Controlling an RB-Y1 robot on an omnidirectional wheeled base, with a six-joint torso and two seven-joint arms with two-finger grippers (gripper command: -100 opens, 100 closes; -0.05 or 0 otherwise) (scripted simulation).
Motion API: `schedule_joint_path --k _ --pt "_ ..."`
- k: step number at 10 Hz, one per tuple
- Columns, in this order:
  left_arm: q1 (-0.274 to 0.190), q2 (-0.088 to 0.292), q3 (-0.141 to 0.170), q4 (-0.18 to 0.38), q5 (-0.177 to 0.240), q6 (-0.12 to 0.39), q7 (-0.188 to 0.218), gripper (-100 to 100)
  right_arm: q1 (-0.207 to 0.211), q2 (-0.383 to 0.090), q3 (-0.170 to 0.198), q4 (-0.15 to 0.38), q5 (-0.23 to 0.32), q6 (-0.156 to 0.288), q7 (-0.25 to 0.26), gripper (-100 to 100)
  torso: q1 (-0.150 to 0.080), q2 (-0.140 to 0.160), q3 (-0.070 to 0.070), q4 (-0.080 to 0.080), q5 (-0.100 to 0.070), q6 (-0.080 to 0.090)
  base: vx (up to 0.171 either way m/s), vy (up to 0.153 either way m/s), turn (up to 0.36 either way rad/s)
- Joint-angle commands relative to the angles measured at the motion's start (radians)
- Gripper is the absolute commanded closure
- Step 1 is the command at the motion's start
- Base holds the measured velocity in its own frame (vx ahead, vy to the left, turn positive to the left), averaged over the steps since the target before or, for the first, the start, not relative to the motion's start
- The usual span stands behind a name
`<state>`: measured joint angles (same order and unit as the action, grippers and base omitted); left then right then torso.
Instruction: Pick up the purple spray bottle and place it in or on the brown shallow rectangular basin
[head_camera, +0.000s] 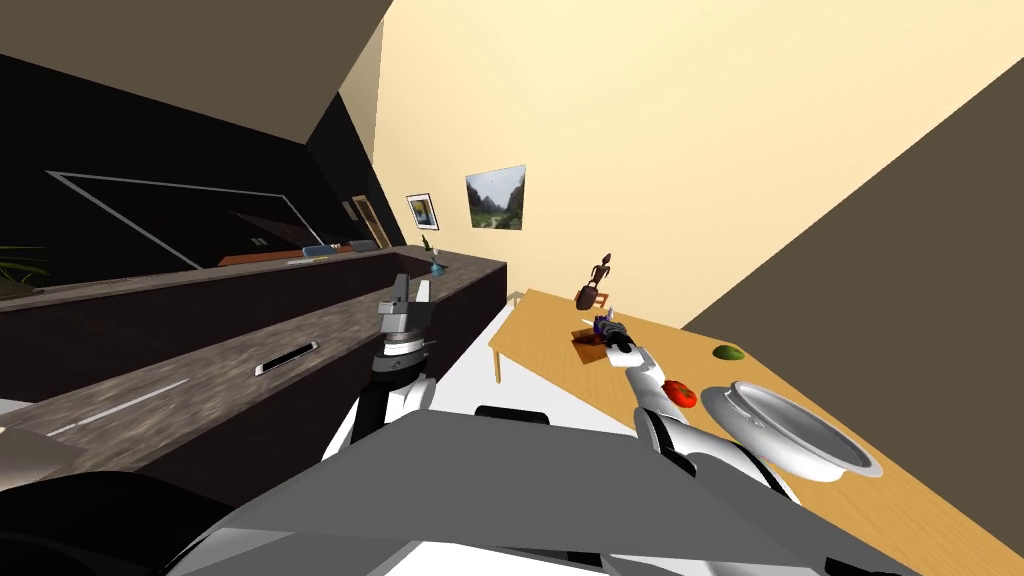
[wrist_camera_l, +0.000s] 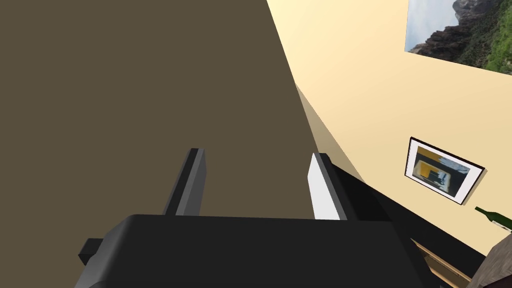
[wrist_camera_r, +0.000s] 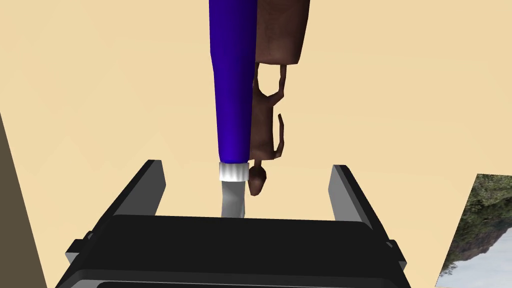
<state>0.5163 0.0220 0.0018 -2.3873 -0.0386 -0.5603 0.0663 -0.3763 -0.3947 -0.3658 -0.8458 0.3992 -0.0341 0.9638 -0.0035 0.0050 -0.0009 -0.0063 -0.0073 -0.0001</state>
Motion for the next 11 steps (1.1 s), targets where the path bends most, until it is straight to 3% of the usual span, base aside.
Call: schedule_joint_path --k 1,2,6,7,8,11 --pt "0.0 0.0 0.0 0.0 0.0 0.0 0.0 0 -0.027 -0.005 0.0 0.001 0.0 0.031 0.002 -100 0.0 0.0 0.0 0.0 0.0 0.0 -0.085 -0.023 0.053" --pt "0.0 0.0 0.0 0.0 0.0 0.0 0.0 0 -0.054 -0.018 0.008 -0.002 -0.004 0.066 -0.001 -100 0.0 0.0 0.0 0.0 0.0 0.0 -0.099 -0.036 0.098" --pt "0.0 0.0 0.0 0.0 0.0 0.0 0.0 0 -0.108 -0.045 0.023 -0.006 -0.012 0.135 -0.007 -100 0.001 0.0 0.0 0.0 0.0 0.0 -0.088 -0.008 0.051" --pt "0.0 0.0 0.0 0.0 0.0 0.0 0.0 0 -0.1 -0.042 0.018 0.002 -0.01 0.117 -0.006 -100 0.0 0.0 0.0 0.0 0.0 0.0 -0.031 -0.005 0.009" --pt "0.0 0.0 0.0 0.0 0.0 0.0 0.0 0 -0.102 -0.043 0.018 0.004 -0.01 0.118 -0.006 0 0.0 -0.003 -0.001 -0.001 0.0 0.001 -0.006 -0.001 -0.002" --pt "0.0 0.0 0.0 0.0 0.0 0.0 0.0 0 -0.102 -0.043 0.018 0.003 -0.01 0.118 -0.006 0 0.001 -0.005 -0.003 -0.001 0.0 0.0 0.0 0.0 0.0"
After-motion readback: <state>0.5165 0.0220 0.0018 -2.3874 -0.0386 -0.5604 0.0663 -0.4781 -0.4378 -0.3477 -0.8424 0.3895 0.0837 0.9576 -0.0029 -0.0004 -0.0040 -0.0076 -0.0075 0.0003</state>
